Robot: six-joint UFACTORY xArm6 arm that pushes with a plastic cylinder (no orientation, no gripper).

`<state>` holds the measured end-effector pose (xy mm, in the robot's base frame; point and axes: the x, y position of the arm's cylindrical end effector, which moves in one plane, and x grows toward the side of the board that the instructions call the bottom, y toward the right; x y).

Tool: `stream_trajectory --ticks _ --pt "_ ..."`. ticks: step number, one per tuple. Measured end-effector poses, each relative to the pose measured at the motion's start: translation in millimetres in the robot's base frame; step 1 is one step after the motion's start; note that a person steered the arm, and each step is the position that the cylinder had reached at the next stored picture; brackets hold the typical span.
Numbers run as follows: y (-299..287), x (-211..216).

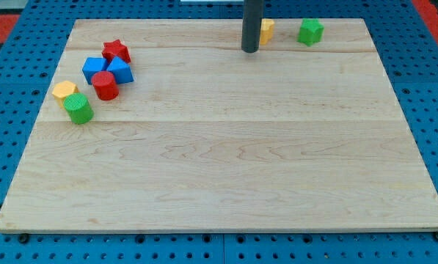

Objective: Slightly touch the red circle which is close to the blue triangle

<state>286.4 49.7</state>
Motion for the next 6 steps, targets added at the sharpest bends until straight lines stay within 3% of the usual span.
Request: stream_trajectory --ticks 2,3,4,6 --pt "-3 29" --pt "-30 91" --pt "-84 116" --pt "-160 114"
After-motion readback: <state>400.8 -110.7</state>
